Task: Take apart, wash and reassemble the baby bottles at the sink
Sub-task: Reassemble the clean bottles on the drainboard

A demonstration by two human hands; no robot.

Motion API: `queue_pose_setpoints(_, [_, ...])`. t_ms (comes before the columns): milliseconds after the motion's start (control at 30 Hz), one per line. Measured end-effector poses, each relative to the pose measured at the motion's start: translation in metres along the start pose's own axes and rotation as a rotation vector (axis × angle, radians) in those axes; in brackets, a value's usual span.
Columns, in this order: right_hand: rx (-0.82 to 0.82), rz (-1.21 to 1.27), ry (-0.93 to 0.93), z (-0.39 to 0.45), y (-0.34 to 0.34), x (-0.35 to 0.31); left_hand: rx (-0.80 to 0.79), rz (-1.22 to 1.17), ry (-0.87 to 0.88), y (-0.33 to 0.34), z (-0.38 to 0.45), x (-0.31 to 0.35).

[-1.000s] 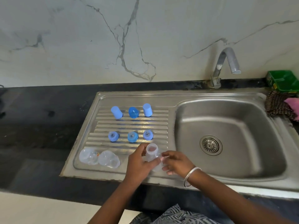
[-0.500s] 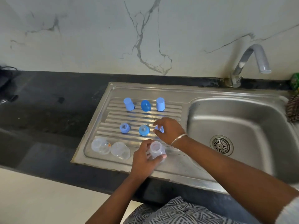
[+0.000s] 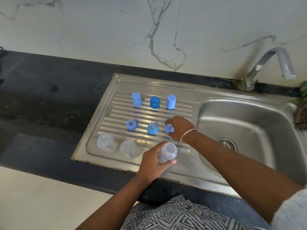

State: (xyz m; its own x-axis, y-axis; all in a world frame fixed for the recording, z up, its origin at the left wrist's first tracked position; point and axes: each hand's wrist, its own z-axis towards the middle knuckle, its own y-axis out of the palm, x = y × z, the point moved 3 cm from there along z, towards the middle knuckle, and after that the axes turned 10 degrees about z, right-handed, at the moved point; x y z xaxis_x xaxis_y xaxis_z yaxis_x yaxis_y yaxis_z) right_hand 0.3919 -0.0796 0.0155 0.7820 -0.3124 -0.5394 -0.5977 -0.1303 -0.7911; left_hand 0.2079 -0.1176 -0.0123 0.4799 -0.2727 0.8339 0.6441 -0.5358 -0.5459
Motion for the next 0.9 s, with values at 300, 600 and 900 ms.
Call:
queue_pose_setpoints(300, [0.226, 0.27, -0.184, -0.078, -0.039, -0.013, 0.013, -0.004, 0.077, 0.009, 0.003, -0.008])
queue_pose_setpoints(600, [0.106, -0.013, -0.205, -0.107, -0.023, -0.038, 0.067, 0.032, 0.113, 0.008, 0.005, -0.012])
queue_pose_setpoints(900, [0.017, -0.244, -0.039, -0.097, -0.012, -0.059, 0.048, 0.014, 0.167, 0.007, 0.006, -0.018])
